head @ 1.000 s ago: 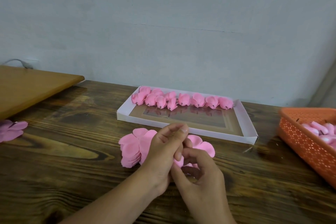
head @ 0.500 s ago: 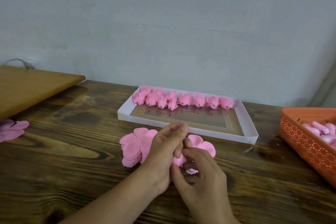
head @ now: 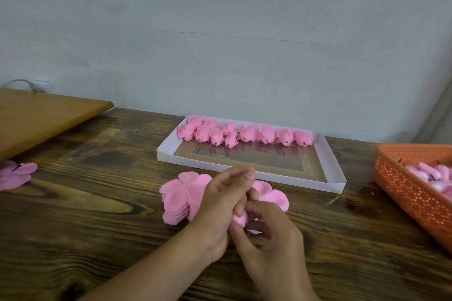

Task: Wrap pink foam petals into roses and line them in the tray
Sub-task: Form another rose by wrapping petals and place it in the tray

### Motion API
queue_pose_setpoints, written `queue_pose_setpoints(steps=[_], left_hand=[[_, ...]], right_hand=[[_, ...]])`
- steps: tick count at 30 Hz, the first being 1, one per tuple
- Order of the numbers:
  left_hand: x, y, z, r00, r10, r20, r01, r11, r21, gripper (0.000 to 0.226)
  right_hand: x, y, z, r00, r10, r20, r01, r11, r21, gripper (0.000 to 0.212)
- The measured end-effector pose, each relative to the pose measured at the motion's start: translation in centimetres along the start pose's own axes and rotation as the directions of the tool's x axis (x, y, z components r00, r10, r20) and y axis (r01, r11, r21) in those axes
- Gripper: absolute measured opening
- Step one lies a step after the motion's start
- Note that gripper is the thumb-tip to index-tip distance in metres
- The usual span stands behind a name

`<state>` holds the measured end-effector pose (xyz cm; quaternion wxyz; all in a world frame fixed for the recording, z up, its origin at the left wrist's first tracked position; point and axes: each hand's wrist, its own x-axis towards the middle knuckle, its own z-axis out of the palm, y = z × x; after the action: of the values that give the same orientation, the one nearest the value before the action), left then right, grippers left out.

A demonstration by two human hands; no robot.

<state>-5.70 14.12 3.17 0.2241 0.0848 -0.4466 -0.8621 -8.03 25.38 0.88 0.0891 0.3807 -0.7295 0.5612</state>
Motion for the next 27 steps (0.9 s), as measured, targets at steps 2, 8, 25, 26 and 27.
queue_pose_setpoints(steps=[2,8,25,26,27], left_hand=[[0.0,0.2,0.0,1.0,0.017,-0.01,-0.017,1.0,-0.004,0.016],[-0.2,0.8,0.0,0.999,0.006,0.038,-0.005,1.0,-0.02,0.011],[-0.4,1.2,0.4,0.987,-0.003,0.163,-0.017,0.993,0.118,0.103],[-0.3,1.1,0.4,0.986,-0.017,0.167,-0.001,0.994,0.112,0.106],[-0.3,0.9,0.4,0.985,-0.025,0.171,0.006,0.994,0.112,0.103]], right_hand=[[0.0,0.2,0.1,0.996,-0.084,-0.032,0.082,0.995,-0.062,0.036],[0.5,-0.3,-0.1,0.968,0.199,0.155,-0.242,0.904,0.352,0.039],[1.2,-0.5,-0.9,0.975,0.19,-0.113,-0.084,0.793,0.604,0.029],[1.3,-0.5,-1.1,0.969,0.191,-0.153,-0.058,0.788,0.613,0.025],[1.3,-0.5,-1.3,0.963,0.192,-0.189,-0.038,0.791,0.611,0.024]])
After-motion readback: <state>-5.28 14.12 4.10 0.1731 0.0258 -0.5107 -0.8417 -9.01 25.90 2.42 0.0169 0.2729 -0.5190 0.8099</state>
